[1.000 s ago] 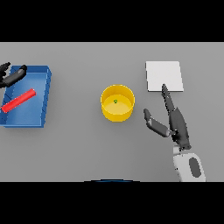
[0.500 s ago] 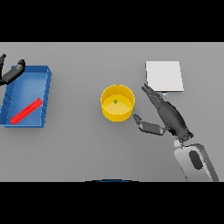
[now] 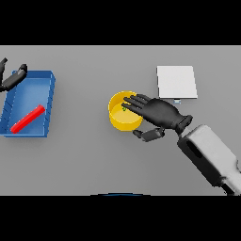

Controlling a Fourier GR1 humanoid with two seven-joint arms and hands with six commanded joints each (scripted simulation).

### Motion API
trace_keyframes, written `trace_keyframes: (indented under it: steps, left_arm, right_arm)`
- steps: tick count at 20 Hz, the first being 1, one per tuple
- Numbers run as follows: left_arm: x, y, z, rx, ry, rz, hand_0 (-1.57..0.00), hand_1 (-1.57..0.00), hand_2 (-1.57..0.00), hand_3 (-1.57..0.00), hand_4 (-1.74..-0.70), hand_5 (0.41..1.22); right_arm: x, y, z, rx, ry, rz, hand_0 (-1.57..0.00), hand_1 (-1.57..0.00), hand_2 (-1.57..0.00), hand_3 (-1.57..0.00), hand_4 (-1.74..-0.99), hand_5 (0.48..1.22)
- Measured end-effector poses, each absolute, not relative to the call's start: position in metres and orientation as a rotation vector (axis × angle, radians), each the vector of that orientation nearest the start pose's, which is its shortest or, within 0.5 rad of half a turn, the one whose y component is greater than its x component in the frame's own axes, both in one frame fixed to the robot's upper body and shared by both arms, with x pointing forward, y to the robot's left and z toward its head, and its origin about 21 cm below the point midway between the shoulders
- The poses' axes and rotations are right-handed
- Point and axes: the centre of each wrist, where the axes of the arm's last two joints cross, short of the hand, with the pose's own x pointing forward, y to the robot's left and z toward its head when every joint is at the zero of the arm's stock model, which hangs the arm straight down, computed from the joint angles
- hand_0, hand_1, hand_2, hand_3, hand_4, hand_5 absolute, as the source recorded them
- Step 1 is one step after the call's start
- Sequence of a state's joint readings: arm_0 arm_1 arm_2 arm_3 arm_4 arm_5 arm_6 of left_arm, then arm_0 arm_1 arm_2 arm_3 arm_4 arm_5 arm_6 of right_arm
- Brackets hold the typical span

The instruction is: Pick up the red beaker and tilt it to pour out 1 green nut into yellow bowl. Pick up the yellow bowl and place it on the metallic measuring scale.

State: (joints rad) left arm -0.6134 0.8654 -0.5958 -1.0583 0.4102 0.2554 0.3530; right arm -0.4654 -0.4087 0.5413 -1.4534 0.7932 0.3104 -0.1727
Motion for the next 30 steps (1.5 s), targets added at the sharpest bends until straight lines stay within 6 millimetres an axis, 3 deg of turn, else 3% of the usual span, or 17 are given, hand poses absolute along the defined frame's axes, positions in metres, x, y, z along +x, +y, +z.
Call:
trace_keyframes:
  steps: [7,12,16,20,22,23,25,28,30]
  left_arm:
    - [0.355,0.348,0.095,0.588,-1.124,-0.406,0.00,0.00,0.00,0.00,-0.72,0.686]
    - [0.354,0.350,0.097,0.580,-1.127,-0.398,0.00,0.00,0.00,0.00,-0.72,0.684]
    - [0.353,0.356,0.096,0.585,-1.128,-0.395,0.00,0.00,0.00,0.00,-0.72,0.688]
    - [0.351,0.357,0.098,0.593,-1.144,-0.401,0.00,0.00,0.00,0.00,-0.71,0.686]
    - [0.353,0.356,0.098,0.586,-1.136,-0.400,0.00,0.00,0.00,0.00,-0.71,0.691]
    - [0.353,0.356,0.097,0.585,-1.134,-0.400,0.00,0.00,0.00,0.00,-0.72,0.692]
    - [0.353,0.357,0.099,0.583,-1.140,-0.397,0.00,0.00,0.00,0.00,-0.72,0.692]
    - [0.354,0.358,0.099,0.587,-1.145,-0.394,0.00,0.00,0.00,0.00,-0.72,0.696]
    - [0.354,0.352,0.101,0.582,-1.144,-0.394,0.00,0.00,0.00,0.00,-0.73,0.698]
  right_arm:
    - [0.333,-0.134,0.060,-0.376,-1.380,2.062,0.00,0.00,0.00,0.00,-1.226,0.702]
    - [0.344,-0.130,0.054,-0.383,-1.262,2.173,0.00,0.00,0.00,0.00,-1.266,0.720]
    - [0.350,-0.112,0.055,-0.378,-1.199,2.206,0.00,0.00,0.00,0.00,-1.290,0.746]
    - [0.350,-0.111,0.049,-0.353,-1.159,2.178,0.00,-0.02,-0.02,-0.04,-1.336,0.810]
    - [0.351,-0.108,0.051,-0.359,-1.146,2.168,-0.29,-0.24,-0.18,-0.17,-1.387,0.873]
    - [0.350,-0.108,0.050,-0.353,-1.141,2.175,-0.54,-0.47,-0.31,-0.26,-1.420,0.943]
    - [0.353,-0.115,0.051,-0.360,-1.146,2.204,-0.91,-0.87,-0.69,-0.46,-1.512,1.043]
    - [0.353,-0.115,0.049,-0.345,-1.164,2.198,-1.23,-1.21,-1.12,-0.83,-1.614,1.130]
    - [0.353,-0.114,0.051,-0.338,-1.172,2.203,-1.36,-1.34,-1.19,-1.04,-1.660,1.163]
